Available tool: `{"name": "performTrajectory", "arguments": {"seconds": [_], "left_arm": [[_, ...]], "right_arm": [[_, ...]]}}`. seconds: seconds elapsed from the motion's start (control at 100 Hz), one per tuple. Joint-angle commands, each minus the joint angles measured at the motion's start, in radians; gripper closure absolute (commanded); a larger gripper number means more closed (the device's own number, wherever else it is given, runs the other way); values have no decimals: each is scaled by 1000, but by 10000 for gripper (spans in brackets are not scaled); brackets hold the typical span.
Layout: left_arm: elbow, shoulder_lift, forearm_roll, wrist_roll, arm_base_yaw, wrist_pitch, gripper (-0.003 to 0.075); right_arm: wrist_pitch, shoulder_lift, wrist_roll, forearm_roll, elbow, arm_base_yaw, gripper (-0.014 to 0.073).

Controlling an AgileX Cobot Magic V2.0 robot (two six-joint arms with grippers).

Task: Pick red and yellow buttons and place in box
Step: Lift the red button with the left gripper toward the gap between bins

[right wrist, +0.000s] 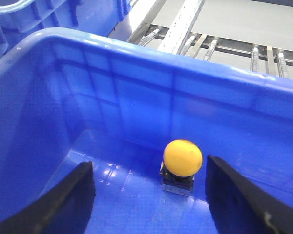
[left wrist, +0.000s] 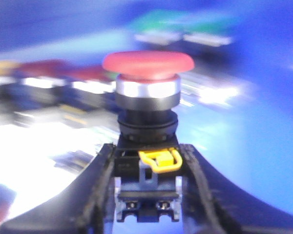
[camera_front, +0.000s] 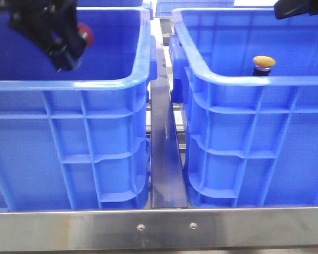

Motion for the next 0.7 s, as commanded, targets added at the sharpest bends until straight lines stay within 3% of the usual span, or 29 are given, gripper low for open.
{"name": "performTrajectory", "arguments": {"seconds": [0.0,0.22,0.51,0.69], "left_arm": [[20,-113,-17,2,-39,-79,733],[82,-235,-66,120,-140,-109,733],[82,-243,-512,603,-178,-15,733],[82,-214,-533,634,-178,28,732]], "right_arm": [[40,-34,-7,28,-24,-2,87],[47,-34,-7,28,-24,-2,87],[57,-34,-7,29,-24,-2,87],[117,-34,29,78,-24,-2,87]]}}
